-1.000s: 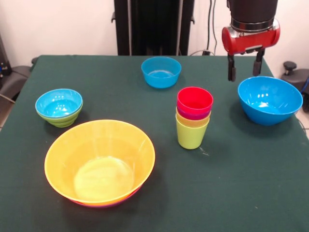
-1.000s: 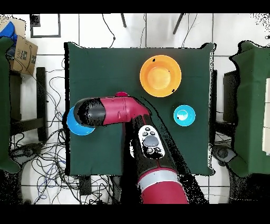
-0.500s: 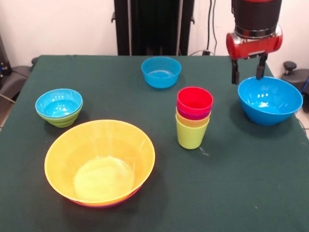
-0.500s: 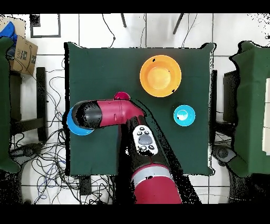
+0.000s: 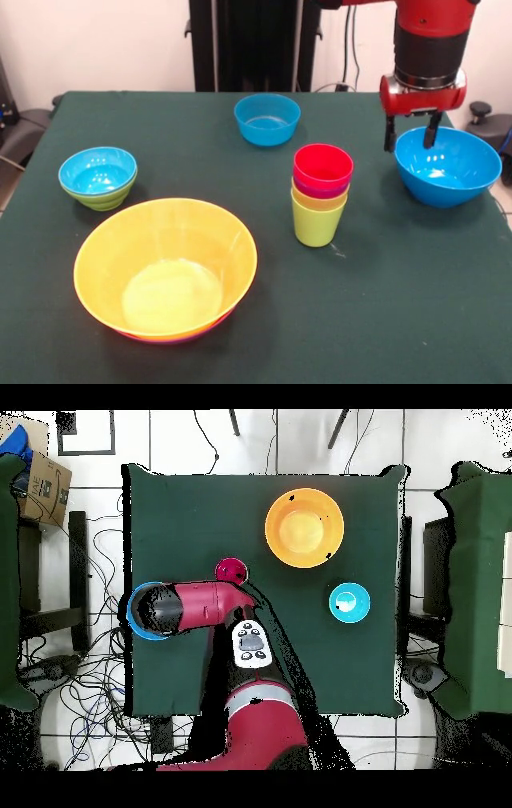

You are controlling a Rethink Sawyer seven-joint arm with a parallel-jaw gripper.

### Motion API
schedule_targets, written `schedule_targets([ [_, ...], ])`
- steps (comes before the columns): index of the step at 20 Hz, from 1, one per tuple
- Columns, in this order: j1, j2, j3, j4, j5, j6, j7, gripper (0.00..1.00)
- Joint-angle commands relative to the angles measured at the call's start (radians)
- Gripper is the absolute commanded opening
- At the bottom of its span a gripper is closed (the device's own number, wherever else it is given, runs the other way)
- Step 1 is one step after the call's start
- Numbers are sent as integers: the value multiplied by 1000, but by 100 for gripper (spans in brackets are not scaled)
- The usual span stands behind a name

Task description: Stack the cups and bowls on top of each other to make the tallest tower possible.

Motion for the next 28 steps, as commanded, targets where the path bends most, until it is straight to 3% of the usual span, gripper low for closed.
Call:
schedule_targets([
  [1,9,44,-40,-95,23,-16,169,100],
  [15,-7,66,-56,-163,22,44,153,100],
  [22,35,83,-73,-162,49,32,206,100],
  [28,11,132,-18,-186,79,45,155,100],
])
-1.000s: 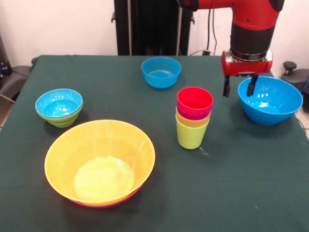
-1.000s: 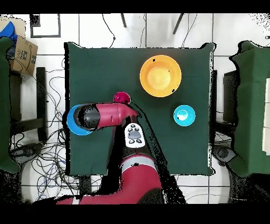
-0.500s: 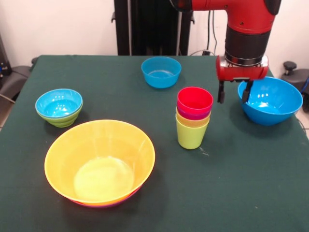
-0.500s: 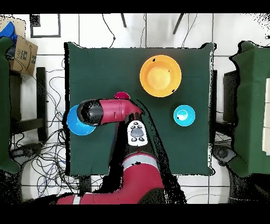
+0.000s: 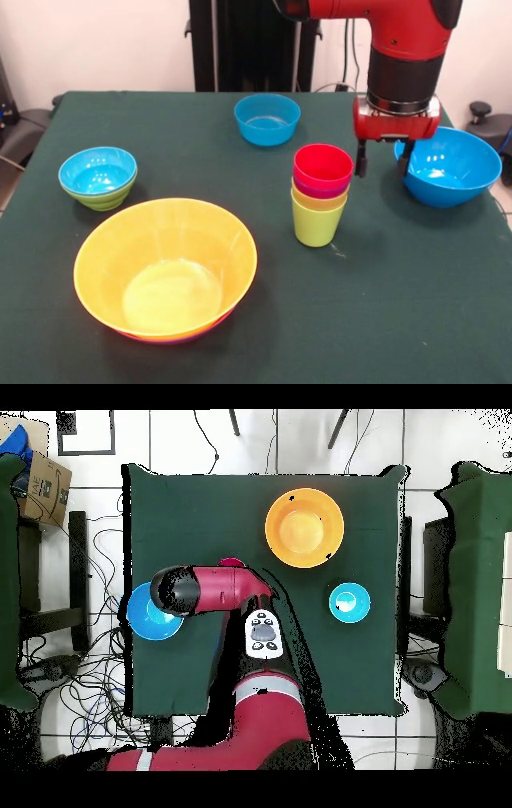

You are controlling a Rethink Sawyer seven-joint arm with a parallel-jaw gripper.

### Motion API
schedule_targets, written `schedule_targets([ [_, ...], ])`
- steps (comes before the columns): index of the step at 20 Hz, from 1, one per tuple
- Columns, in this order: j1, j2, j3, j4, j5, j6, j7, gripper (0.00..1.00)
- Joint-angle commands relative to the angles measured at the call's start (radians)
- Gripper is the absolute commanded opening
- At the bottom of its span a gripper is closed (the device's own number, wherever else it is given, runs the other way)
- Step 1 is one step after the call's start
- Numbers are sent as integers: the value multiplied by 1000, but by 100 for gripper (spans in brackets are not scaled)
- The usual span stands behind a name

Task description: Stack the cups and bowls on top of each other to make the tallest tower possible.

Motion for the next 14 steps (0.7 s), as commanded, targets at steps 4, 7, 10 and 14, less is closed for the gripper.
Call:
schedule_targets([
  [4,18,39,82,-63,72,121,118,100],
  [7,27,16,74,-59,85,161,125,100],
  [10,36,7,67,-60,97,184,130,100],
  [14,56,-10,42,-82,99,241,137,100],
])
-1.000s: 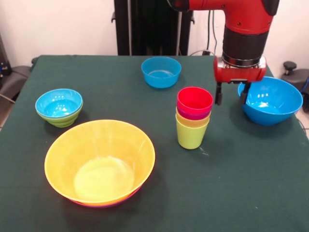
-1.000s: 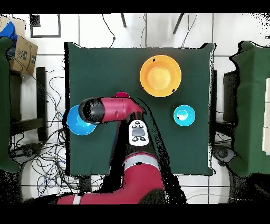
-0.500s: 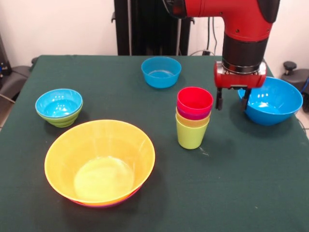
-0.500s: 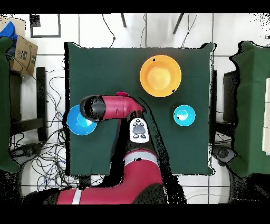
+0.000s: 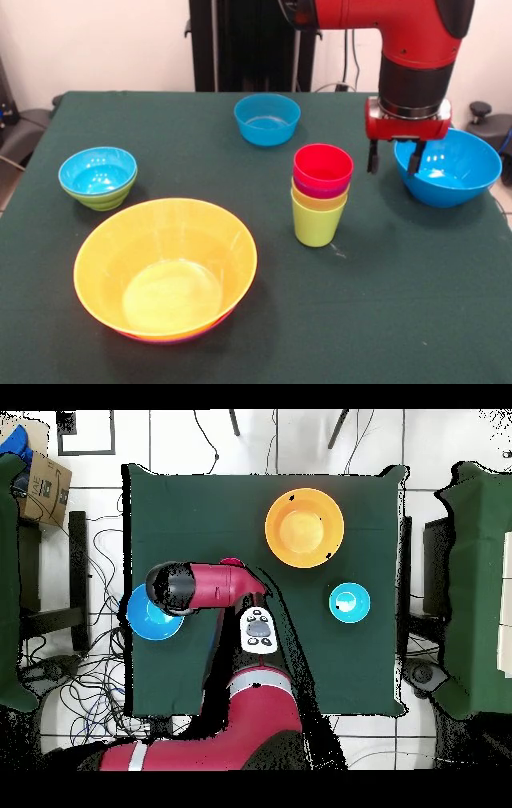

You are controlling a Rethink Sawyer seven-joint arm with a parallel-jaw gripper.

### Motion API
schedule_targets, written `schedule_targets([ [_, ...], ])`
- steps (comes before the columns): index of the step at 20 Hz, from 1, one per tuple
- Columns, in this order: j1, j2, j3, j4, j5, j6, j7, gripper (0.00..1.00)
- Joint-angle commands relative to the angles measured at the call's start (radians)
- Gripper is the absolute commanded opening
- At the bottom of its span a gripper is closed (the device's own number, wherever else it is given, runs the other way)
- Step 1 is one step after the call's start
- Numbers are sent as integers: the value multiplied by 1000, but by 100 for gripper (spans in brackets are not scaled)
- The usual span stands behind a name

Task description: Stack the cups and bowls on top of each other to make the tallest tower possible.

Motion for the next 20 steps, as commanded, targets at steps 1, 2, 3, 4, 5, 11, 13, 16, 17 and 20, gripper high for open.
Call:
schedule_targets([
  [1,40,-31,35,-75,34,177,137,100],
  [2,43,-34,29,-83,33,192,137,100],
  [3,46,-37,24,-90,31,207,137,100],
  [4,49,-39,18,-99,28,221,136,100],
  [5,51,-39,14,-107,26,232,136,100],
  [11,40,-21,28,-91,34,190,126,100],
  [13,20,6,50,-81,39,141,106,100],
  [16,5,33,65,-86,42,112,88,100],
  [17,7,34,61,-92,39,116,89,100],
  [20,7,44,56,-107,29,115,83,100],
])
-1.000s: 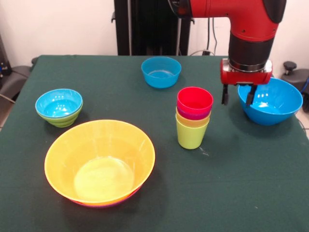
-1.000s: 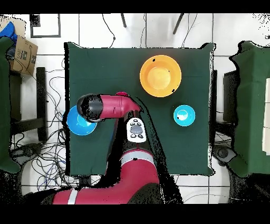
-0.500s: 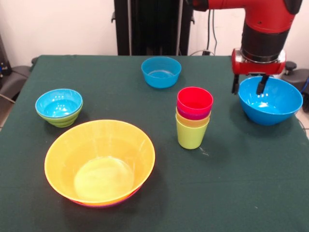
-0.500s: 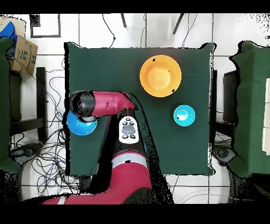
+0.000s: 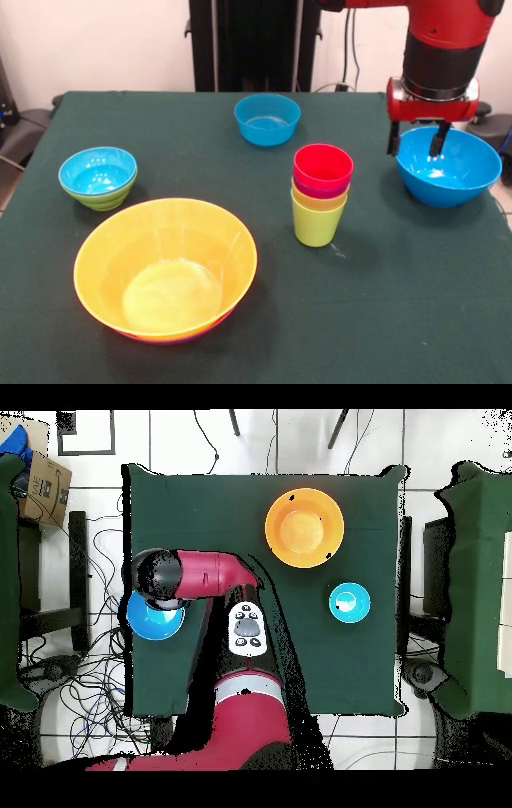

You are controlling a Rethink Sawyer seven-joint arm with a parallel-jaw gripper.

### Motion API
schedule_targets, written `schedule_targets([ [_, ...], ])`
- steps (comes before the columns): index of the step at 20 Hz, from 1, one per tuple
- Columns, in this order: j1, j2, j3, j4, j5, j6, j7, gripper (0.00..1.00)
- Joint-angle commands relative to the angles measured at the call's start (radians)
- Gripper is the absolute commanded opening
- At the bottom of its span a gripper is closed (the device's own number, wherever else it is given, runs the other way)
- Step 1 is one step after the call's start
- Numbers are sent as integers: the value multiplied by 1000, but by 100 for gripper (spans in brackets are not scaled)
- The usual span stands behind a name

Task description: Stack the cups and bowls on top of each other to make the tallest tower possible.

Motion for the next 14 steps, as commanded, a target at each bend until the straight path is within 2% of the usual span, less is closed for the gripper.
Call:
schedule_targets([
  [1,-30,79,67,-49,1,-39,74,100],
  [14,-47,93,79,-47,-12,-63,61,100],
])
